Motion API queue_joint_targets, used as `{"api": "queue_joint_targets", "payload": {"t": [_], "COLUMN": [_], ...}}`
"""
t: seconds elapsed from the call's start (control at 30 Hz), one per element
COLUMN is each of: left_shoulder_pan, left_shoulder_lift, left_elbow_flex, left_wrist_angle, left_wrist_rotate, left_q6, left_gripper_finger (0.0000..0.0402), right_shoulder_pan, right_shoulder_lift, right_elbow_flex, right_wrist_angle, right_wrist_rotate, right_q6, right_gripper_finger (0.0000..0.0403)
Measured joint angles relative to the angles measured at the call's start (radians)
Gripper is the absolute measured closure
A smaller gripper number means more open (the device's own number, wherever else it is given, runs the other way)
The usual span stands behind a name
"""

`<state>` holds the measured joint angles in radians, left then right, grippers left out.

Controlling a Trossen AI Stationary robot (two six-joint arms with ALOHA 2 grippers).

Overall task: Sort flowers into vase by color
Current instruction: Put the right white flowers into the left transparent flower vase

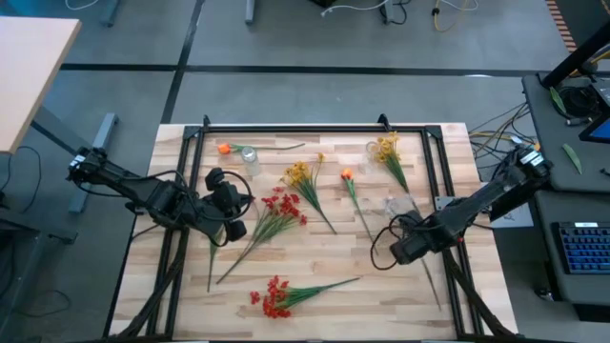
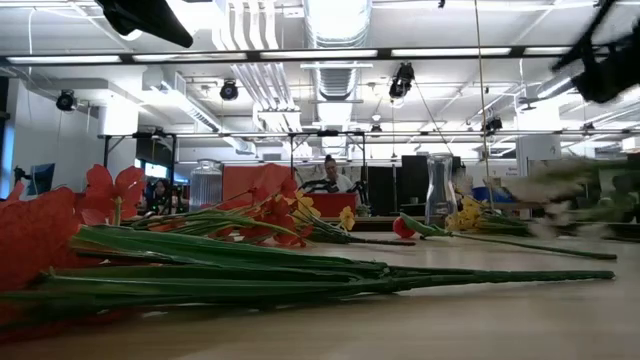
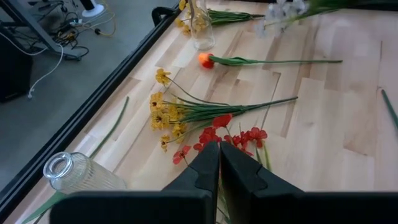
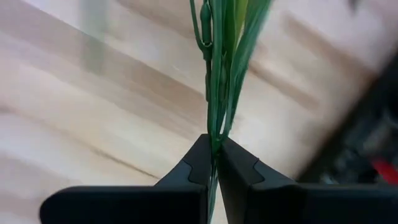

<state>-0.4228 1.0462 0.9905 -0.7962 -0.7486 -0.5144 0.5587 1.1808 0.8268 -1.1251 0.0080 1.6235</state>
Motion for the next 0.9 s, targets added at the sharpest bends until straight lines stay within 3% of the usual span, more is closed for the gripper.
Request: {"api": "queue_joint_targets", "payload": {"t": [0.17,0.27,0.33,0.47,0.6,0.73,0.9], "left_shoulder_pan": [-0.003,-0.015,-0.025,-0.042,-0.060,-0.079,-0.087], "left_shoulder_lift": [0.000,0.000,0.000,0.000,0.000,0.000,-0.001], "left_elbow_flex": [0.000,0.000,0.000,0.000,0.000,0.000,0.000], "left_wrist_angle": [0.027,0.073,0.100,0.114,0.113,0.093,0.041], "left_wrist_rotate": [0.002,0.002,0.002,0.002,0.002,0.016,0.098], "left_q6": [-0.003,0.014,0.030,0.032,0.006,-0.038,-0.133], "left_gripper_finger": [0.0402,0.0402,0.0402,0.0402,0.0402,0.0402,0.0402], "right_shoulder_pan": [-0.001,-0.010,-0.036,-0.097,-0.174,-0.271,-0.412], "right_shoulder_lift": [-0.098,-0.133,-0.140,-0.122,-0.063,0.010,0.126], "right_elbow_flex": [0.062,0.077,0.079,0.065,0.056,0.060,0.113], "right_wrist_angle": [0.130,0.338,0.529,0.979,1.299,1.512,1.676], "right_wrist_rotate": [0.303,0.511,0.577,0.566,0.495,0.393,0.228], "right_q6": [-0.197,-0.435,-0.645,-1.125,-1.446,-1.610,-1.701], "right_gripper_finger": [0.0390,0.0390,0.0390,0.0390,0.0390,0.0390,0.0390]}}
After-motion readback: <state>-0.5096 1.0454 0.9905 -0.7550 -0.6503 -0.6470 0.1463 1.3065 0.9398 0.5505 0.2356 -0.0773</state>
